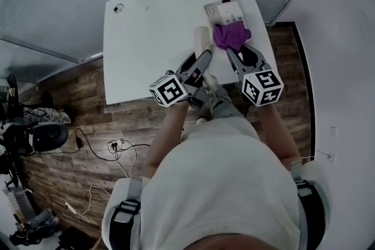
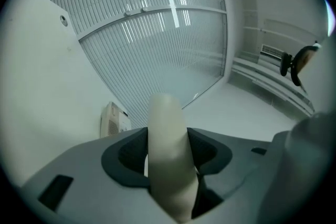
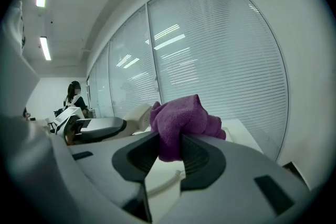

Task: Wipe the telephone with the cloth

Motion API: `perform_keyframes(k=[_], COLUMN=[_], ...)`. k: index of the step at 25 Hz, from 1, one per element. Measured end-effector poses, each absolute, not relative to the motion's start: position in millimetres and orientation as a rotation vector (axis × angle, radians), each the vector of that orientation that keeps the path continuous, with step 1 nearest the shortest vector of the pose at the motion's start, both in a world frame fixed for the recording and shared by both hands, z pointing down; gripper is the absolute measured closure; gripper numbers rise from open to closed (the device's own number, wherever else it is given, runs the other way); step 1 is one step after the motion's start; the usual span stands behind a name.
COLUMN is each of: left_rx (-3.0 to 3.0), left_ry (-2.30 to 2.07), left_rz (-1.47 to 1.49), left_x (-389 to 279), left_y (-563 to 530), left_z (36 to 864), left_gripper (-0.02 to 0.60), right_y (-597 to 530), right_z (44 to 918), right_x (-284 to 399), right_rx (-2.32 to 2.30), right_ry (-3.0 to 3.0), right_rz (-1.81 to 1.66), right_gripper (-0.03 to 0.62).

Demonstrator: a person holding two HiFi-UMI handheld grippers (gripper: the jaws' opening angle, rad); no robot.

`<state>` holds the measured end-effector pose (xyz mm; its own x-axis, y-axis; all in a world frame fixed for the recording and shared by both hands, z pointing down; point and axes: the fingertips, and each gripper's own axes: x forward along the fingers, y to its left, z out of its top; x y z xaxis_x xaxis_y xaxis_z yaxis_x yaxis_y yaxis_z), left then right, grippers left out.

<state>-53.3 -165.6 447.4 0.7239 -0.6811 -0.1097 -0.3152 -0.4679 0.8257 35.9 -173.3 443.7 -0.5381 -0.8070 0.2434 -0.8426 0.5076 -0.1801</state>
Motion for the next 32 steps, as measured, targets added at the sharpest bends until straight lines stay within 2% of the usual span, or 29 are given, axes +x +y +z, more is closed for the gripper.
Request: perform_keyframes(k=[16,32], left_rx=[2.077,1.990], left_ry=[-0.650,-0.600], left_rz=[-0.684,-0.761], left_x=[-87.3,-81.0], left_y=[-125.8,-121.7], left_z=[435.3,429.9], left_gripper=[0.350,0.350], right_y=[-127.6,-102.8], right_z=[430.7,432.8], right_x=[-25.5,-37.4], right_rx=[1.209,1.063], right_ry=[-2.747,-2.816], right_rz=[0.355,0.365], right_gripper=[0.470,0.470])
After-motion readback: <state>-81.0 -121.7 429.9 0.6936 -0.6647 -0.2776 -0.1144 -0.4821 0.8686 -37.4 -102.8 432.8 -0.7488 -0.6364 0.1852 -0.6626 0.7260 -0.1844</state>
